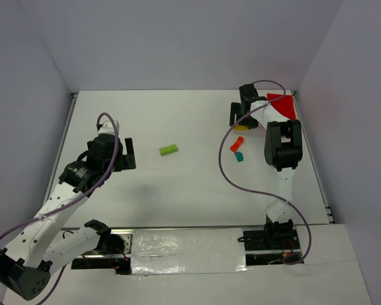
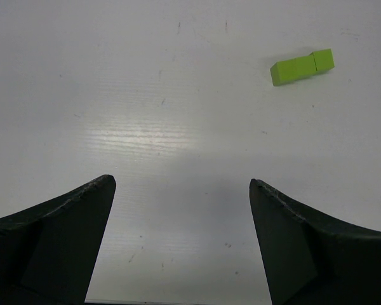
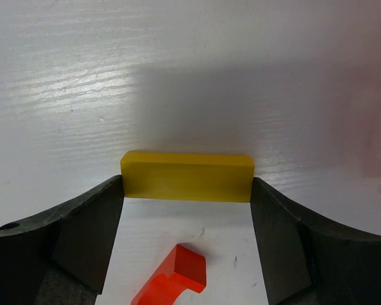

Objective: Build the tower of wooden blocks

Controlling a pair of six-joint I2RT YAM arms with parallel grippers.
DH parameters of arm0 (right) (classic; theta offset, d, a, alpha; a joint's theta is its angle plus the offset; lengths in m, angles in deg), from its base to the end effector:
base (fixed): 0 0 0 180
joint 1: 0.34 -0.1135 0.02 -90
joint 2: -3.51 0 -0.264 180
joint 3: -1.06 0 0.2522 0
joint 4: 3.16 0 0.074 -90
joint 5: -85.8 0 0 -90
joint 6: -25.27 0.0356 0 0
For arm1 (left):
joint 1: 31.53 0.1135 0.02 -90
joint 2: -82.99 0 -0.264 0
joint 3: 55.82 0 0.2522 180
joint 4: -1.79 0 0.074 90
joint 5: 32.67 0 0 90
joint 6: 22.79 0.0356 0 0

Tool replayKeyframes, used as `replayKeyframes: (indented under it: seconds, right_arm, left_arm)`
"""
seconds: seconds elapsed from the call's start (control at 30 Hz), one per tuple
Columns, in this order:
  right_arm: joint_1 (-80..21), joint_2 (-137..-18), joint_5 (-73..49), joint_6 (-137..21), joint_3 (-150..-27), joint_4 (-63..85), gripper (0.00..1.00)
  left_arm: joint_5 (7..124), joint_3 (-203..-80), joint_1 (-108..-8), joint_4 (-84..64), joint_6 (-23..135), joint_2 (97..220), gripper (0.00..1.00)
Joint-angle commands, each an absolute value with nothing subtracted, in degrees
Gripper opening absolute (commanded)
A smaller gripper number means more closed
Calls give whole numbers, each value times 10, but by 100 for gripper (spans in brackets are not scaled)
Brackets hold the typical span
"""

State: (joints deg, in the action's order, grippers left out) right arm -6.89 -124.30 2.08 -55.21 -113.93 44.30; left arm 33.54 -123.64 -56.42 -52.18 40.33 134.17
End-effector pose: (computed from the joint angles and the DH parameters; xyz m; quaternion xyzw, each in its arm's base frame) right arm 0.4793 0.0511 0.1711 0.0391 0.9644 -0.0166 0.2610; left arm 0.1701 -0.0631 0.3268 -0.1067 0.8753 -0.0233 0.4712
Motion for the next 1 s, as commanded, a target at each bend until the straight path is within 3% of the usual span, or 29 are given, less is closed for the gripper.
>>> replayKeyframes:
  seconds: [0.0, 0.4, 0.6, 0.97]
  right_arm:
    - [-79, -1211, 52, -545, -1138, 429, 65]
    - [-272, -1102, 77, -495, -1108, 407, 63]
    - [-381, -1125, 79, -436, -1152, 408, 63]
    - [-467, -1209, 96, -378, -1244, 448, 63]
  left_arm:
    - [337, -1237, -562, -502, 420, 1338, 100]
    - [332, -1239, -561, -504, 418, 1335, 99]
    - [333, -1238, -561, -505, 418, 1330, 99]
    - [340, -1236, -561, -501, 419, 1318, 99]
